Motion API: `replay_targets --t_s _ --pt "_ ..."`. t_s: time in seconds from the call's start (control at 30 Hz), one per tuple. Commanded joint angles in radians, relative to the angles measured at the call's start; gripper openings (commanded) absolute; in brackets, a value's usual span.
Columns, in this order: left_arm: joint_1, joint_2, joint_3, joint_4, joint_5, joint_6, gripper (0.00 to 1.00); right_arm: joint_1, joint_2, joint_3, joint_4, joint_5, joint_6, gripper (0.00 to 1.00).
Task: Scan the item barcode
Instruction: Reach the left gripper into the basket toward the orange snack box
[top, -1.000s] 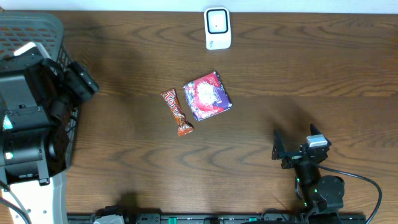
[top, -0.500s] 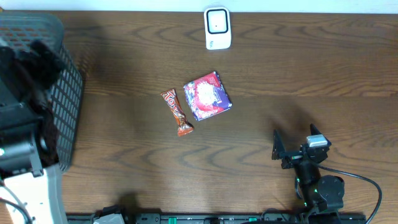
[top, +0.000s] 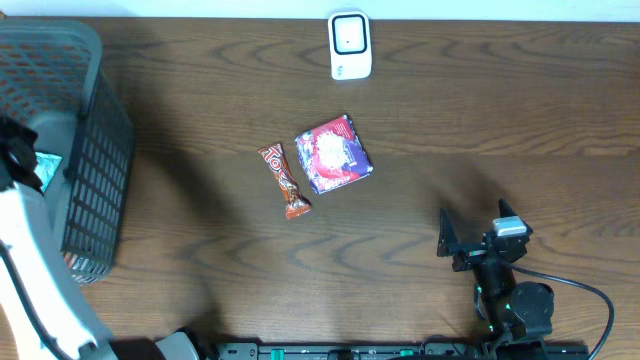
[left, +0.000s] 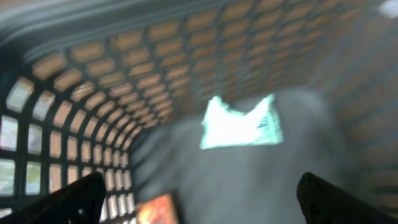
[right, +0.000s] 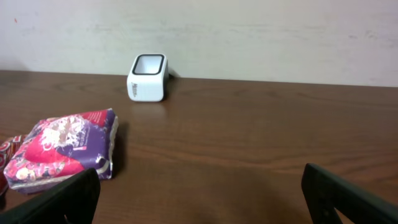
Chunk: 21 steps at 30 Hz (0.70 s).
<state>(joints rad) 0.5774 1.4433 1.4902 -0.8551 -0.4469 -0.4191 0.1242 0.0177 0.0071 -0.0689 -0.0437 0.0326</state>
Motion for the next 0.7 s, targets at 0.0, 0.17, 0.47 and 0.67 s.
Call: replay_targets --t_s 0.0,0.17,0.47,0.67 --pt "0.052 0.083 0.006 -0.063 -0.013 -0.109 0.98 0.007 -0.003 -0.002 -0.003 0.009 -0.012 0.99" --pt "0.097 0.202 0.006 -0.131 0.09 -0.129 0.98 0.007 -0.003 -0.002 -0.003 0.009 -0.012 0.99" --pt "0.102 0.37 0.003 -0.2 0.245 -0.118 0.98 0.007 -0.003 -0.002 -0.003 0.009 -0.012 0.99" --pt "0.102 0.424 -0.041 -0.201 0.245 -0.142 0.98 0.007 -0.003 -0.002 -0.003 0.009 -0.012 0.99"
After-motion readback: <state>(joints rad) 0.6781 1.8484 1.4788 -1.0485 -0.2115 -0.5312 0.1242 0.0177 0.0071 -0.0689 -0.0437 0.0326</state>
